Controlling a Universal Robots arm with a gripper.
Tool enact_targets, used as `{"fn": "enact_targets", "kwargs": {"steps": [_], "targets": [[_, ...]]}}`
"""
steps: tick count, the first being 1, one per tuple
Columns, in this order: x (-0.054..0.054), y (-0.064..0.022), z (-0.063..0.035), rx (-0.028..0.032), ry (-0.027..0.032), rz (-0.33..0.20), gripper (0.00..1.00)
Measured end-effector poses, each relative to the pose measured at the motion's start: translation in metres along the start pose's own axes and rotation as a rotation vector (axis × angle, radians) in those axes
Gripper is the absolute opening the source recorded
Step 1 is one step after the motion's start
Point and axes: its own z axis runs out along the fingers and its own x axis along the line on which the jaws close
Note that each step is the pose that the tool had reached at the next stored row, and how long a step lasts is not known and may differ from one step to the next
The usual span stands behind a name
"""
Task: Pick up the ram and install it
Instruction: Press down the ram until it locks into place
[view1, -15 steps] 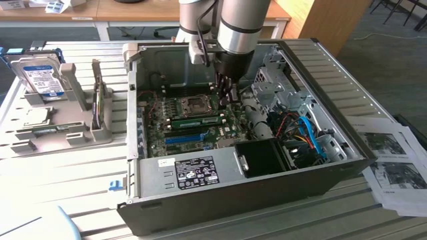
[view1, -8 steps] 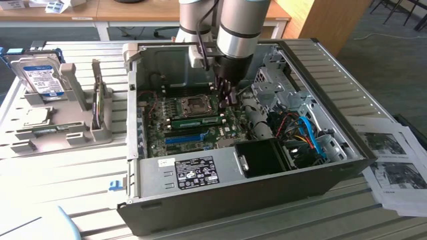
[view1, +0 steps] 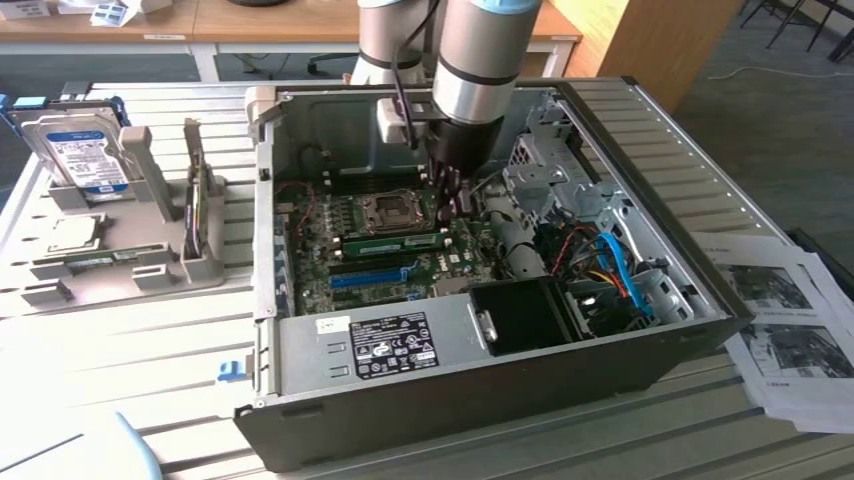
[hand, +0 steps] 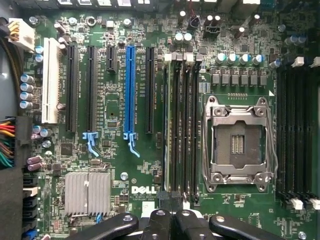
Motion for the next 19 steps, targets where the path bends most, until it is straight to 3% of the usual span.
{"fn": "enact_targets", "kwargs": {"steps": [8,19], "targets": [[0.0002,-0.0002,0.0079,0.0,0.0,0.0,0.09],[0.0002,-0.0046,0.0081,-0.0004,0.0,0.0,0.09]]}}
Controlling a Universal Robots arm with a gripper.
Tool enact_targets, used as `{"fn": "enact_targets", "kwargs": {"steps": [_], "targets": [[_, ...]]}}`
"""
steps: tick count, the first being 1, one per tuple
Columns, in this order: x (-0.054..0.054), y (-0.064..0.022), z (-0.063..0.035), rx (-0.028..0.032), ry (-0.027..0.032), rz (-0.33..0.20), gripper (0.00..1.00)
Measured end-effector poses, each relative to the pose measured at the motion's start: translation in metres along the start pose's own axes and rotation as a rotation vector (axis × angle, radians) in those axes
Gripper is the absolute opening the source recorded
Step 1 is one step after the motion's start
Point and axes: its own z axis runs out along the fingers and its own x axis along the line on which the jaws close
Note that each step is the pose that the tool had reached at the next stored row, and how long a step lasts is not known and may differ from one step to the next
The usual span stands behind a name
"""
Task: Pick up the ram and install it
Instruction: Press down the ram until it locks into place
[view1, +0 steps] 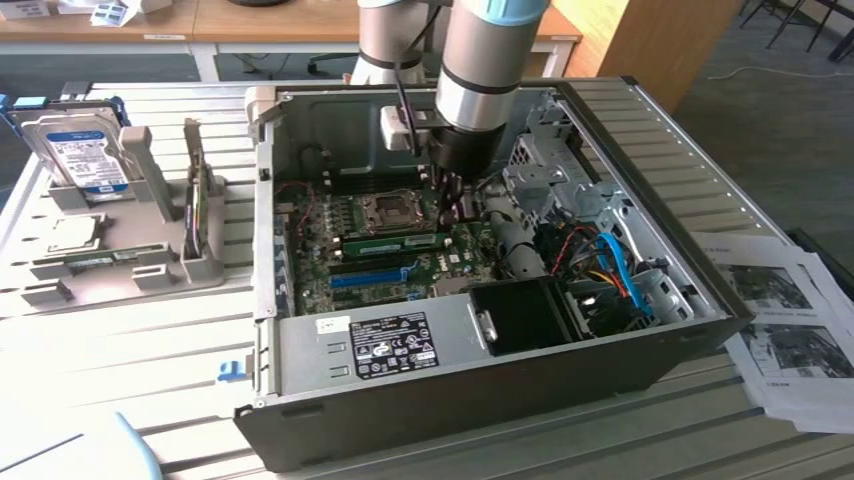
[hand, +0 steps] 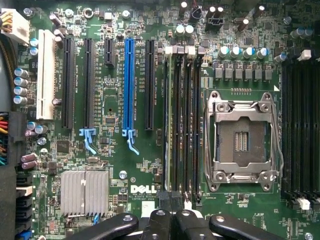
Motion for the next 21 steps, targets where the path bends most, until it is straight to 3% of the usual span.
{"fn": "enact_targets", "kwargs": {"steps": [21], "targets": [[0.0001,-0.001,0.0066,-0.0001,0.0,0.0,0.09]]}}
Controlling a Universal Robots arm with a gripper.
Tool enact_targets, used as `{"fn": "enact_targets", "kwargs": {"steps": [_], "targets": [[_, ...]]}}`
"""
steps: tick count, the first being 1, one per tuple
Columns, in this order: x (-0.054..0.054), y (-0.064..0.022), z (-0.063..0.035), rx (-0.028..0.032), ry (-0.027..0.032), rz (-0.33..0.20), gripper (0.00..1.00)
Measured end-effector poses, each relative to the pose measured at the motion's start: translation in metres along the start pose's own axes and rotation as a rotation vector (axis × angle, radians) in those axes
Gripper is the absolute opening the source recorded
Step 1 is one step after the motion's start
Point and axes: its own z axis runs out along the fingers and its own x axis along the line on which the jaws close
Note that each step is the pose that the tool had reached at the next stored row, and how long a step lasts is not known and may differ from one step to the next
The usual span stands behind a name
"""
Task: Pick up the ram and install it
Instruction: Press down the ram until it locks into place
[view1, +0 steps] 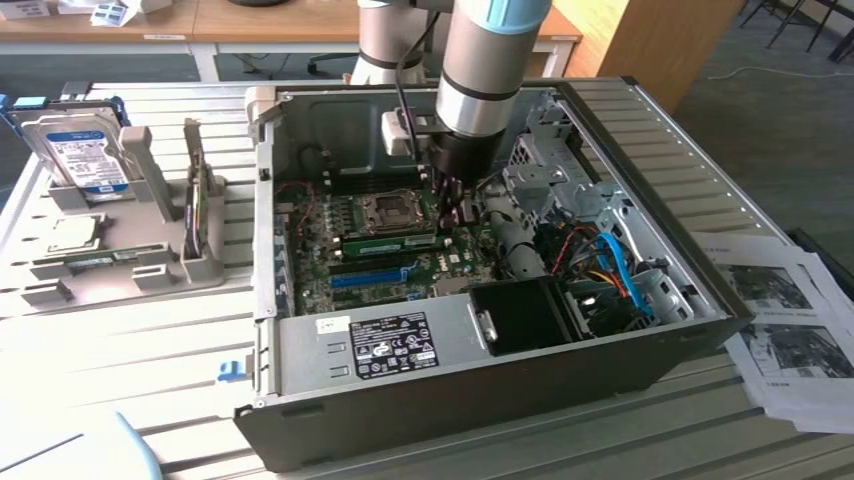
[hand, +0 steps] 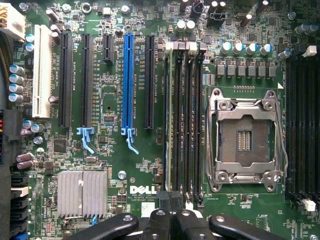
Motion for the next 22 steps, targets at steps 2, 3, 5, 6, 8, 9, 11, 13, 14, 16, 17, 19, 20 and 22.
{"fn": "enact_targets", "kwargs": {"steps": [2,3,5,6,8,9,11,13,14,16,17,19,20,22], "targets": [[0.0,0.0,0.0,0.0001,-0.0004,0.0,0.09],[-0.0001,0.0,0.0001,0.0001,-0.0012,0.0,0.09],[-0.0003,0.0,0.0002,0.0,-0.0023,0.0,0.09],[-0.0004,0.0,0.0001,0.0001,-0.0029,0.0,0.09],[-0.0005,0.0,0.0002,0.0001,-0.004,0.0,0.09],[-0.0006,0.0,0.0002,0.0001,-0.0046,0.0,0.09],[-0.0006,0.0,0.0002,0.0,-0.0053,0.0,0.09],[-0.0006,0.0,0.0002,0.0,-0.0052,0.0,0.09],[-0.0006,0.0,0.0003,-0.0001,-0.0051,0.0,0.09],[-0.0006,0.0,0.001,0.0,-0.0052,0.0,0.09],[-0.0005,0.0,0.0013,0.0,-0.0052,0.0,0.09],[-0.0005,0.0,0.002,0.0,-0.0051,0.0,0.09],[-0.0005,0.0,0.0023,0.0,-0.0051,0.0,0.09],[-0.0005,0.0,0.0023,-0.0001,-0.005,0.0,0.09]]}}
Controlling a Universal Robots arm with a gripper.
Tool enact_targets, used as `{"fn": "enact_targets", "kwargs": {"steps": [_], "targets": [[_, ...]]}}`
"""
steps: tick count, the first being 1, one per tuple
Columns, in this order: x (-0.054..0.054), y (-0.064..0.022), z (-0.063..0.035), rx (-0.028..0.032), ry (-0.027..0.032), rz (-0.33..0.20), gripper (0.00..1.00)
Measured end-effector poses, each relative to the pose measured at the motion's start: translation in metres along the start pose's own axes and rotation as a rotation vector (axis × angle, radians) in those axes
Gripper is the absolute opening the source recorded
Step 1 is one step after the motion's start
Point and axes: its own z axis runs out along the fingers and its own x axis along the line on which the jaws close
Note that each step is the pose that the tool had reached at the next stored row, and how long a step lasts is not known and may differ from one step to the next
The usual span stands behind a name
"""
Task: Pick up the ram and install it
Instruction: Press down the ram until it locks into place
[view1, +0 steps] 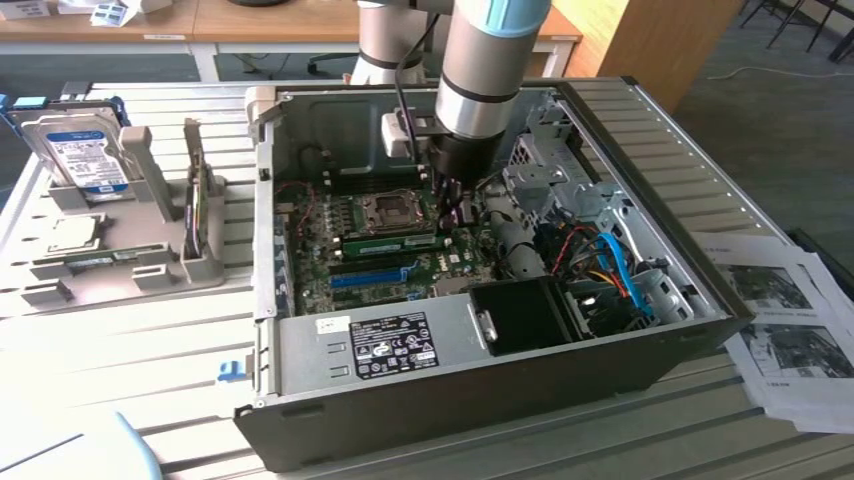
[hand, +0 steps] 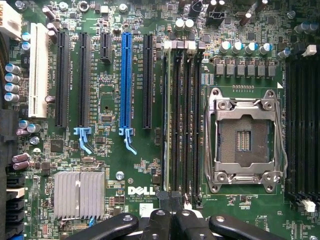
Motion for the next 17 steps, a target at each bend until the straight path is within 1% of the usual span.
{"fn": "enact_targets", "kwargs": {"steps": [17], "targets": [[0.0,-0.0001,0.0017,0.0001,-0.0001,0.0,0.09]]}}
